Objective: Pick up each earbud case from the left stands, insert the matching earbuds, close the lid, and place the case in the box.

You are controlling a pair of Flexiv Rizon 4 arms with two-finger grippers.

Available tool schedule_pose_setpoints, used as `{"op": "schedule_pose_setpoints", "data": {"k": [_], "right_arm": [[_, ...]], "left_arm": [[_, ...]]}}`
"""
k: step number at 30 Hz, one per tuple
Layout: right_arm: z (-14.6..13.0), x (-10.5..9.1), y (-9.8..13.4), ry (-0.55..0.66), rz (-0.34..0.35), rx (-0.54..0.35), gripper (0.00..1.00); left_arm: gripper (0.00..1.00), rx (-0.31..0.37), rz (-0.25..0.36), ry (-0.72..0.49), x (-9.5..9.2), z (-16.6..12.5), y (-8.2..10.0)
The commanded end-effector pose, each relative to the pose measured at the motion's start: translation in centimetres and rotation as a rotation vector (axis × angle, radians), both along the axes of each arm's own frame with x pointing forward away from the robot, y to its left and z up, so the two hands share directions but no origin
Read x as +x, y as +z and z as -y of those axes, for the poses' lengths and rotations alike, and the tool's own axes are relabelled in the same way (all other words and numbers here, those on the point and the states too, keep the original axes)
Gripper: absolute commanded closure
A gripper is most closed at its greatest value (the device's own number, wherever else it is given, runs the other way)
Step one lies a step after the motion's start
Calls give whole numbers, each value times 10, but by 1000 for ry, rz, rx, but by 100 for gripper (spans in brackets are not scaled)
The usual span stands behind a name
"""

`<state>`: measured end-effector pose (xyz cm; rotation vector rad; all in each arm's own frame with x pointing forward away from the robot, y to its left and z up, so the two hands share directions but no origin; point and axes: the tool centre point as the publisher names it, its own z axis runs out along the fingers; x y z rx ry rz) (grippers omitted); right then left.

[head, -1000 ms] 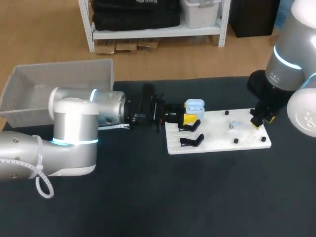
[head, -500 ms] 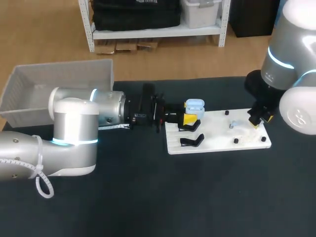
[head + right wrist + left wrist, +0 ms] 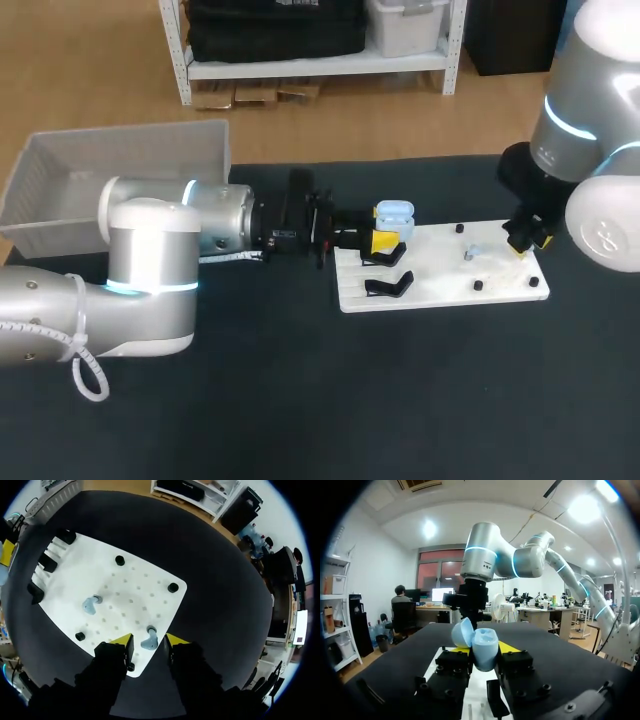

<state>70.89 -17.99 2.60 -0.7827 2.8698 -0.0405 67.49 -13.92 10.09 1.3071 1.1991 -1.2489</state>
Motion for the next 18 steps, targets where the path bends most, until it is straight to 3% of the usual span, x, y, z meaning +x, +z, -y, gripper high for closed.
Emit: {"op": "schedule_pose_setpoints", "data": {"k": [1, 14, 15, 17, 18], "right_arm": [[0, 0, -1, -4, 5, 0, 63], [2, -1, -2, -11, 7, -6, 69], [2, -1, -3, -11, 7, -6, 74], [2, -1, -3, -11, 5, -5, 100], [2, -1, -3, -11, 5, -5, 100]], "left_arm": [[100, -4, 2, 0, 1, 0, -1], [100, -4, 2, 0, 1, 0, -1], [100, -4, 2, 0, 1, 0, -1], [100, -4, 2, 0, 1, 0, -1], [100, -4, 2, 0, 1, 0, -1]]}}
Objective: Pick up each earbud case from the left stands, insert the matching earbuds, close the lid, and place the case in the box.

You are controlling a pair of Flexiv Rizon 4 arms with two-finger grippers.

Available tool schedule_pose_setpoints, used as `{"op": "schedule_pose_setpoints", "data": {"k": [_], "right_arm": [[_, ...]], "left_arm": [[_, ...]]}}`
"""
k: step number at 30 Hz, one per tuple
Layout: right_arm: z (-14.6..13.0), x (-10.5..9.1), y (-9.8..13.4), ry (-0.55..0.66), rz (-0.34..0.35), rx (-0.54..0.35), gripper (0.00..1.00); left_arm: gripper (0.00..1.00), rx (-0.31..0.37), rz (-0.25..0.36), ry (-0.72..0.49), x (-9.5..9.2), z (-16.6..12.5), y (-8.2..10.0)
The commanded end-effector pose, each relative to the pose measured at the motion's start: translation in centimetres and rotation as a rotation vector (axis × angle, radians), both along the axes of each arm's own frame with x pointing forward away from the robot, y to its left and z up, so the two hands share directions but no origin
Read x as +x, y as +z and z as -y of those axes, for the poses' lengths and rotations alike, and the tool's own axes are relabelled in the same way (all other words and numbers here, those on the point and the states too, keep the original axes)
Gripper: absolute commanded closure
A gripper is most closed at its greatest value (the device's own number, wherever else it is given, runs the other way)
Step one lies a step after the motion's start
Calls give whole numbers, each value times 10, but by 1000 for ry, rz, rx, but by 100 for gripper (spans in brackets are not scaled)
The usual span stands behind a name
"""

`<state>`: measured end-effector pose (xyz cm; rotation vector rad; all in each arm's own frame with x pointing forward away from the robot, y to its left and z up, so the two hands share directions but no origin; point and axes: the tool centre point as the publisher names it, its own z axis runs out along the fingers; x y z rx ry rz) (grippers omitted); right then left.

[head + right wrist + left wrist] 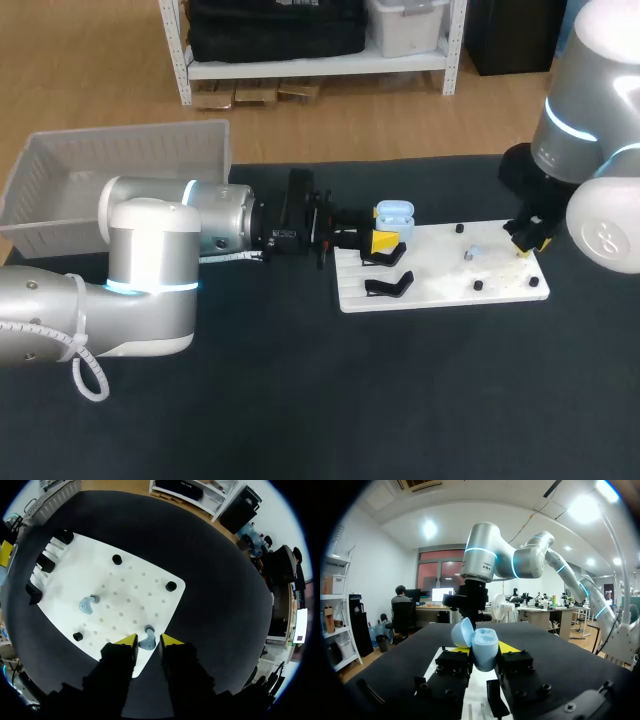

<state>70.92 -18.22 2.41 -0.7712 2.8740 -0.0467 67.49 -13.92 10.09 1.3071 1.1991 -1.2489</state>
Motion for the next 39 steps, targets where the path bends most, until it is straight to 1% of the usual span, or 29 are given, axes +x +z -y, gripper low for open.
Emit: {"op": "schedule_pose_setpoints", "data": {"k": [1, 7, 12, 16, 20, 23, 25, 27, 30, 33, 37, 39], "right_arm": [[0, -1, -1, -2, 4, -2, 100], [2, -1, 0, -3, 5, -7, 100], [0, -7, 10, -10, 14, -13, 100], [-3, -9, 23, -18, 33, -20, 100], [-9, -17, 42, -37, 37, -45, 100], [-17, -22, 64, -139, -6, -74, 100], [-28, -24, 83, -200, -7, -62, 100], [-38, -29, 101, -240, -11, -90, 100], [-51, -37, 123, -296, -23, -80, 100], [-67, -47, 136, -314, -29, -68, 100], [-86, -61, 145, -313, -37, -63, 100], [-96, -67, 150, -312, -41, -40, 100]], "left_arm": [[100, -4, 2, 0, 1, 0, -1], [100, -4, 2, 0, 1, 0, -1], [100, -4, 2, 0, 1, 0, -1], [100, -4, 2, 0, 1, 0, -1], [100, -4, 2, 0, 1, 0, -1], [100, -4, 2, 0, 1, 0, -1], [100, -4, 2, 0, 1, 0, -1], [100, -4, 2, 0, 1, 0, -1], [100, -4, 2, 0, 1, 0, -1], [100, -4, 2, 0, 1, 0, -1], [100, -4, 2, 0, 1, 0, -1], [100, -4, 2, 0, 1, 0, -1]]}}
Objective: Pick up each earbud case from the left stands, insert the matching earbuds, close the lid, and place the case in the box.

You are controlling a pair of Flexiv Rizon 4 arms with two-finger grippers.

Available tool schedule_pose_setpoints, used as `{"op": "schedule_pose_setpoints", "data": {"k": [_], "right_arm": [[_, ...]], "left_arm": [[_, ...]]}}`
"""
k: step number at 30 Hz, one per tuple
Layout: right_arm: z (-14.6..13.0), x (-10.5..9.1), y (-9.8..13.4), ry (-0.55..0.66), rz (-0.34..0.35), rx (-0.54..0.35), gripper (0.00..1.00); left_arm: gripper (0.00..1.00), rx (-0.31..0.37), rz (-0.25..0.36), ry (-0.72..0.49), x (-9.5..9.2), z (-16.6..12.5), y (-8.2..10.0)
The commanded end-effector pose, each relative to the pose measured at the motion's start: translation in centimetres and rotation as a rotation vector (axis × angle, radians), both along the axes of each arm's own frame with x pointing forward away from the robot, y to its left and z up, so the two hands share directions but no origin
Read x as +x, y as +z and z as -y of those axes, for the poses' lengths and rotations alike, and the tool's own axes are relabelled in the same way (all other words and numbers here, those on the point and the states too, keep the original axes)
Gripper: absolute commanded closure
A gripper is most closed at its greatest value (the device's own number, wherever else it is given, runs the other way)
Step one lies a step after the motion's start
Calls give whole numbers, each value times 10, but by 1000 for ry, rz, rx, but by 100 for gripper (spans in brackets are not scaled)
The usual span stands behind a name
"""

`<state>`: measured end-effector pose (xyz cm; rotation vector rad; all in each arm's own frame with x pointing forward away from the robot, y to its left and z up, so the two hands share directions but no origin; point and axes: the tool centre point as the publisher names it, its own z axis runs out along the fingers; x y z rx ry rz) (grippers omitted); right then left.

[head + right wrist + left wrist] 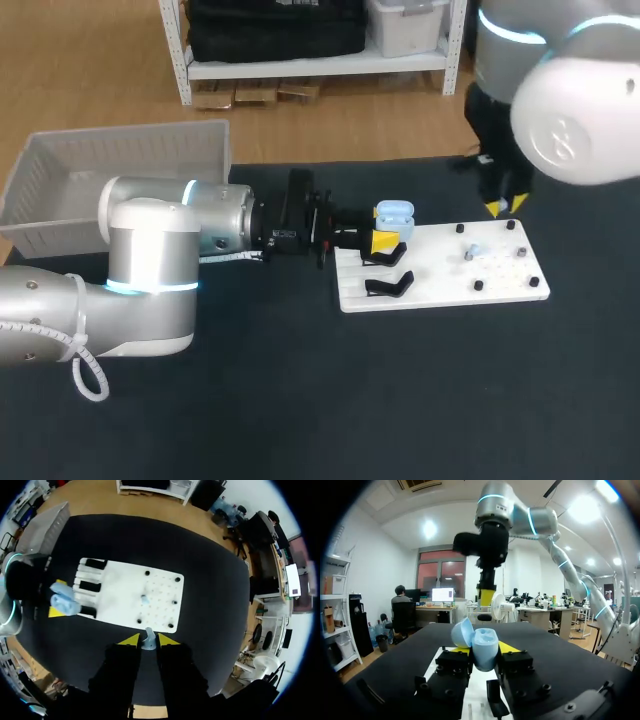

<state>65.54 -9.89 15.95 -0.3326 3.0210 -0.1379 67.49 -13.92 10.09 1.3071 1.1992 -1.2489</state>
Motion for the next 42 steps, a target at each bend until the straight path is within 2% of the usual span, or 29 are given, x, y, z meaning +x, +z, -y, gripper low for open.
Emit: {"op": "schedule_pose_setpoints", "data": {"k": [1, 3, 19, 23, 24, 27, 31, 36, 42], "right_arm": [[-17, -15, 16, 0, 11, 10, 100], [-25, -19, 17, 7, 3, 32, 100], [-25, -19, 17, 7, 3, 32, 100], [-43, -17, 27, -155, -34, 65, 100], [-46, -16, 28, -189, -46, 49, 100], [-57, -12, 31, -306, -78, 90, 100], [-65, -12, 31, -412, -123, 119, 100], [-65, -13, 26, -450, -160, 110, 100], [-64, -13, 27, -452, -156, 113, 100]], "left_arm": [[100, -4, 2, 0, 1, 0, -1], [100, -4, 2, 0, 1, 0, -1], [100, -4, 2, 0, 1, 0, -1], [100, -4, 2, 0, 1, 0, -1], [100, -4, 2, 0, 1, 0, -1], [100, -4, 2, 0, 1, 0, -1], [100, -8, 5, -1, 0, 1, -2], [100, -26, 31, -6, -4, 5, -1], [100, -41, 51, -3, -5, 7, 0]]}}
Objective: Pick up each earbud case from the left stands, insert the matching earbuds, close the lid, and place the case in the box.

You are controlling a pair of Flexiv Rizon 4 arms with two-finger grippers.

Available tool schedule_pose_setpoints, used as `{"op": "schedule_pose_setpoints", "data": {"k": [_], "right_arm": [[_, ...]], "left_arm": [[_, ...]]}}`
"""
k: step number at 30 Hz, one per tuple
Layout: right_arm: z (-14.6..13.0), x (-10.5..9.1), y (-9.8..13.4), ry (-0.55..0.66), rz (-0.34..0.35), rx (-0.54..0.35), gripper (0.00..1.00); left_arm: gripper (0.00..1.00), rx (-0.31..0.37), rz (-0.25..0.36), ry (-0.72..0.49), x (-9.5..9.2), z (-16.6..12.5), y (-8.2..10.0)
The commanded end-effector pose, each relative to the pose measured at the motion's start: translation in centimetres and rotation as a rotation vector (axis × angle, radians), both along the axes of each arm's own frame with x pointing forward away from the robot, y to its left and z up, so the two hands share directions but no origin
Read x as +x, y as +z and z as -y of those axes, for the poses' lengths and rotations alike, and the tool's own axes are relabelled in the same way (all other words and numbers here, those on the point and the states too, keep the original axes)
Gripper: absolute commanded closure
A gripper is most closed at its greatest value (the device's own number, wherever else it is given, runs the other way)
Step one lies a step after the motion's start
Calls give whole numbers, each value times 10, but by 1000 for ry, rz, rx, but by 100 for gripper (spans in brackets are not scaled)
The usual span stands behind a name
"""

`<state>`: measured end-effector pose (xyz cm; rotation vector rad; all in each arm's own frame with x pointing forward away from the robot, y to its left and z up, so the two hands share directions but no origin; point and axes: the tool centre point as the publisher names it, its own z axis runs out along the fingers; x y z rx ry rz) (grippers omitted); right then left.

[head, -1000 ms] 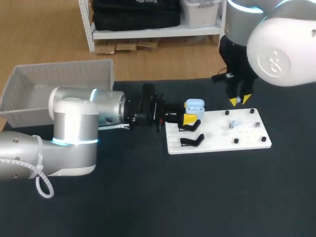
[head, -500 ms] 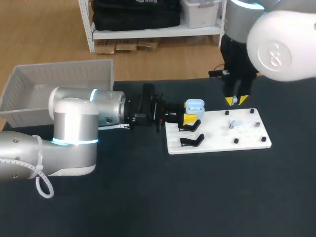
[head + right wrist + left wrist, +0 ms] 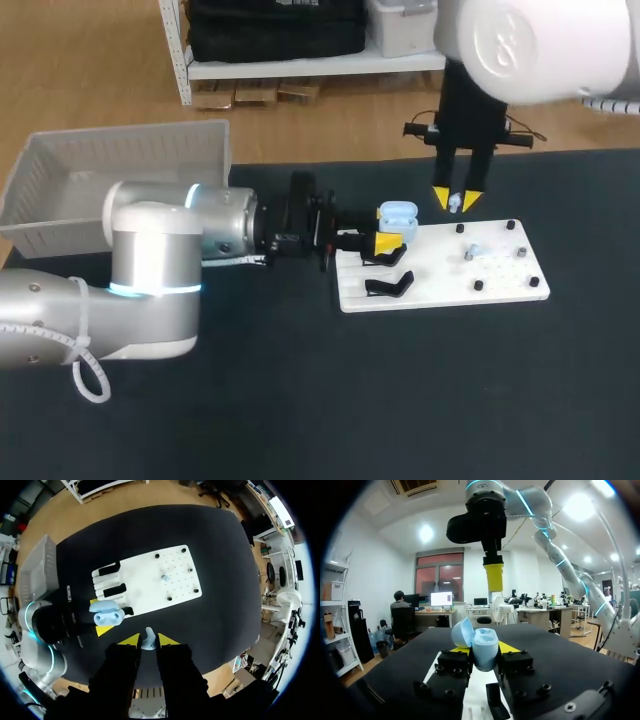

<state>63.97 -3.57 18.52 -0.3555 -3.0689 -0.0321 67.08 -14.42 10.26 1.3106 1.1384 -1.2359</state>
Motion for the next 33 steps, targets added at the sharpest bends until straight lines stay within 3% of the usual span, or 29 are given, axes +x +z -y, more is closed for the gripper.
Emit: {"op": "schedule_pose_setpoints", "data": {"k": [1, 27, 33], "right_arm": [[-1, 3, 1, 0, -13, -1, 100], [-22, -9, -5, -45, 11, 13, 100], [-15, -8, -6, -59, 15, 40, 100]], "left_arm": [[100, -9, 10, 6, -1, 2, -2], [100, -15, 22, 5, 1, 11, -1], [100, -7, 25, 0, 0, 16, -3]]}}
